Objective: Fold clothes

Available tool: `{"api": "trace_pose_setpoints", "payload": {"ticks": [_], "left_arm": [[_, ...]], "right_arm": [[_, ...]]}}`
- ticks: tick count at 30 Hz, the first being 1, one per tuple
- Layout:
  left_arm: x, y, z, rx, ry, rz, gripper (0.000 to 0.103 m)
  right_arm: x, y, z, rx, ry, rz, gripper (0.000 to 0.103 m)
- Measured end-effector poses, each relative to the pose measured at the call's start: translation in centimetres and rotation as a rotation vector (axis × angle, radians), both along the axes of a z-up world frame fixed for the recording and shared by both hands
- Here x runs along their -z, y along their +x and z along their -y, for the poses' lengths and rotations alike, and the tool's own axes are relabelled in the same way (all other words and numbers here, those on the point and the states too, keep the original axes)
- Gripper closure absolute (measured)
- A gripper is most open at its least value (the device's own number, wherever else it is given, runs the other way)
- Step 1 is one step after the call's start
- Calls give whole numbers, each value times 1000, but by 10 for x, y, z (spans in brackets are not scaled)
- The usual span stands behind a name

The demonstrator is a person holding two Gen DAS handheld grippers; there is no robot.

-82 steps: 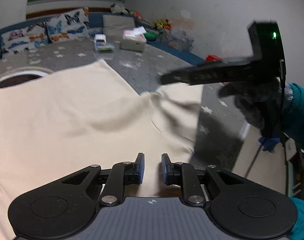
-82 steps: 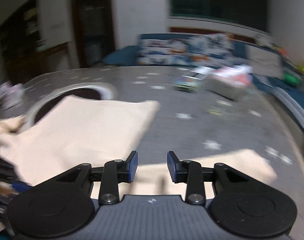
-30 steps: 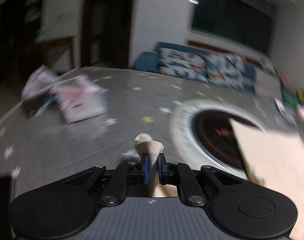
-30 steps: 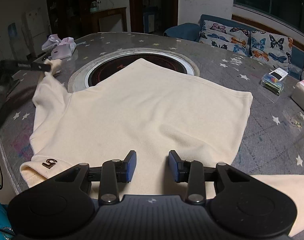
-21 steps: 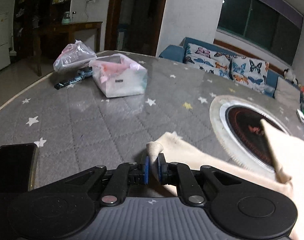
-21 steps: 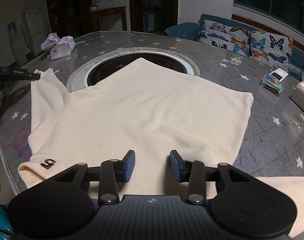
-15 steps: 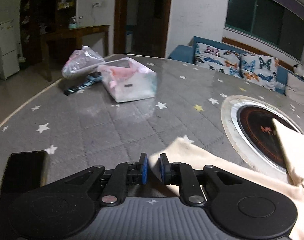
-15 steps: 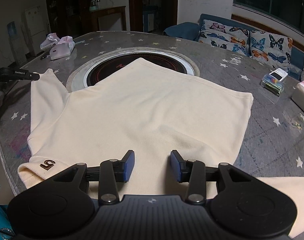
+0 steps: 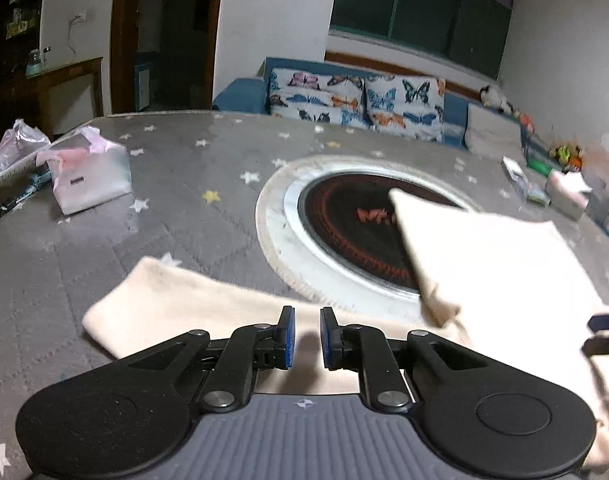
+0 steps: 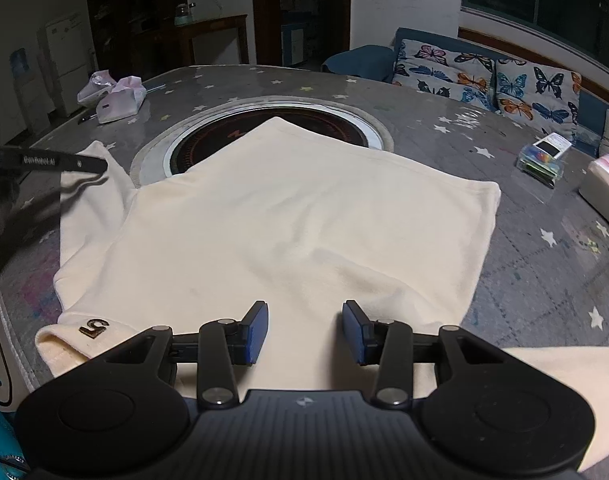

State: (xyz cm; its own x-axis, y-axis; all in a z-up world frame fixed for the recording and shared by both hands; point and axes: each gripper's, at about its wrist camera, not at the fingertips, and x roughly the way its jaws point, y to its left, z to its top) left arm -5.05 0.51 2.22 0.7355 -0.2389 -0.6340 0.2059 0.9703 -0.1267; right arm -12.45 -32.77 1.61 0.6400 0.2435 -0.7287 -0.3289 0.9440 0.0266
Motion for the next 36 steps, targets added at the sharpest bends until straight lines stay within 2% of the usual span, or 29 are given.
{"api": "trace_pose_setpoints", "payload": {"ticks": [4, 6, 10, 14, 19, 26, 30, 36], "left_arm": [[3, 4, -2, -40, 45, -4, 88], [-4, 6, -1, -43, 36, -12, 88], [-22, 1, 24, 55, -4, 35, 88], [-30, -4, 65, 215, -52, 38, 88], [-19, -3, 103, 328, -42, 7, 88], [2, 4, 99, 307, 8, -70, 88], [-4, 9, 96, 299, 7, -75, 88], [-18, 39, 117, 319, 10, -49, 88]], "right_arm": [[0, -1, 4, 3, -3, 0, 62], [-2, -1, 6, 2, -2, 0, 62], [-6, 3, 12, 12, 5, 6, 62], [-11, 12, 22, 41, 19, 19, 62], [-14, 27, 38, 82, 35, 26, 62], [0, 44, 54, 107, 38, -17, 63], [-3, 50, 60, 111, 24, -11, 64], [-15, 74, 75, 149, 16, 22, 64]]}}
